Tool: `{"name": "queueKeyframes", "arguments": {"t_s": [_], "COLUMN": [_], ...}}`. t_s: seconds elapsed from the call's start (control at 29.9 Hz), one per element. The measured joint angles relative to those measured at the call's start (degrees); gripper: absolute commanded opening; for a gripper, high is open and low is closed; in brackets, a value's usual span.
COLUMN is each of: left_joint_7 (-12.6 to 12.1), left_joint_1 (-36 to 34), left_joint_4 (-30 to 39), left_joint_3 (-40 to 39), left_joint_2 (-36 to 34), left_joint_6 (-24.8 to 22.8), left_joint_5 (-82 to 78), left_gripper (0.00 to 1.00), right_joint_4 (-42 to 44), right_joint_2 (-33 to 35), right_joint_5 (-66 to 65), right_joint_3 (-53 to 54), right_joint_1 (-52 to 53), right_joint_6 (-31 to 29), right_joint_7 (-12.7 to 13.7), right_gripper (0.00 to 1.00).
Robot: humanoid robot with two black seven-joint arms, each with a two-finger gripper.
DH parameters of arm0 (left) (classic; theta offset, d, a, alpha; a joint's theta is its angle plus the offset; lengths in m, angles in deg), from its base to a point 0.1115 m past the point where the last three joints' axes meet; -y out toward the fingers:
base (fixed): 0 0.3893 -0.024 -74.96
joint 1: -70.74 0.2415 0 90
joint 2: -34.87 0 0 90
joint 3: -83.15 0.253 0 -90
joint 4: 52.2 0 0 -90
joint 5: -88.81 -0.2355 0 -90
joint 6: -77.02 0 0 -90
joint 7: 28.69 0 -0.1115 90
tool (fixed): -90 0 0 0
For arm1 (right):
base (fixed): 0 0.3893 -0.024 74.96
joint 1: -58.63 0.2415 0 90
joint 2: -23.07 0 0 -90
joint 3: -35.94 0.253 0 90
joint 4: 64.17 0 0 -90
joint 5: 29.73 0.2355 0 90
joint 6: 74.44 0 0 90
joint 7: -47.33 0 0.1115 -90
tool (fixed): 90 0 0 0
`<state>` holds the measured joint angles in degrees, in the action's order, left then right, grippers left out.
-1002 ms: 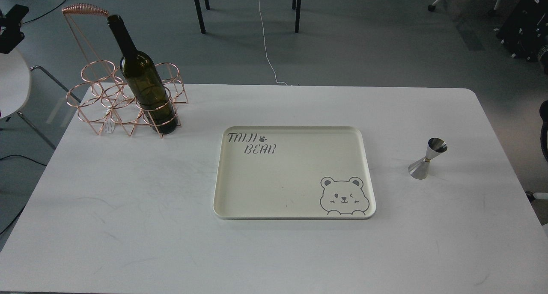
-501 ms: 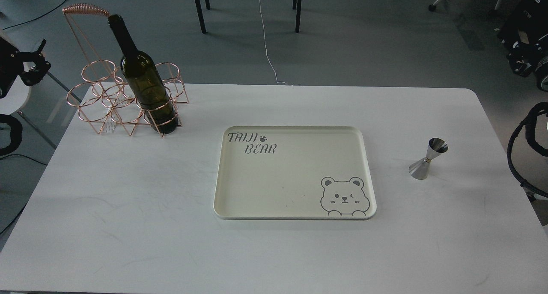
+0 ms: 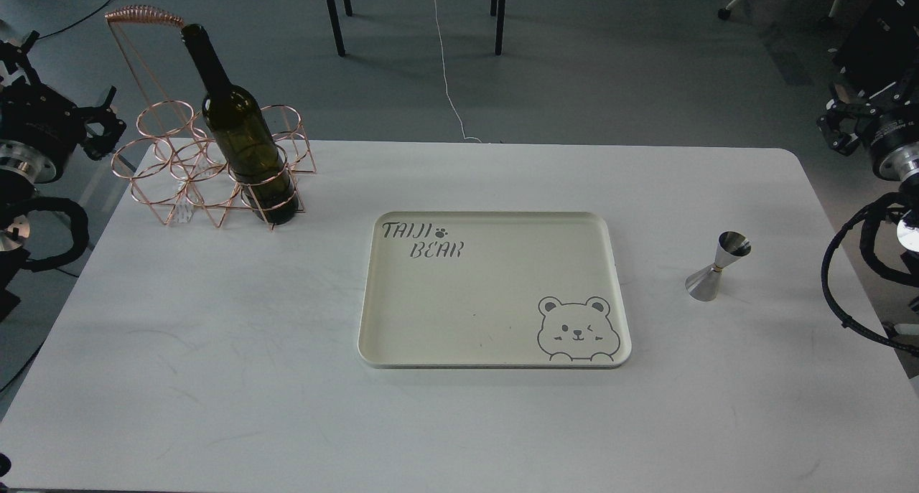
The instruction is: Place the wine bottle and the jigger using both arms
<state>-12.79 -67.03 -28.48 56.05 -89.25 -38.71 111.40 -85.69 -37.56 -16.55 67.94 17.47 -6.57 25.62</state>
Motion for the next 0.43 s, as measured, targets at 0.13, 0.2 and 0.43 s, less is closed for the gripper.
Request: {"name": "queueKeyframes", "arguments": {"t_s": [0.13,0.2,0.43], "left_joint_7": [-0.53,-0.81,-0.87], "left_joint_1": [0.04,0.02,-0.22], "left_joint_4": [-0.63,-0.75,-0.77], "left_joint_3": [0.01,0.02,0.39], "left_joint_2": [0.52,0.59,0.80], "left_joint_6": [-0.23,-0.23,-0.10], "left_joint_5": [-0.06,-0.07,-0.59], "left_gripper": [0.98,0.98,0.98], "right_joint_4": [-0.50,-0.54,-0.79], "right_joint_2": [-0.03,-0.03,-0.03], "right_joint_5": [0.00,-0.03,-0.13], "right_joint_3": [-0.38,-0.48,-0.62], "right_joint_1": [-0.61,-0.66,-0.48], "right_joint_6": [-0.51,-0.57,-2.01], "right_joint_7": [0.08,0.09,0.09], "right_gripper": [0.99,0.99,0.99]}}
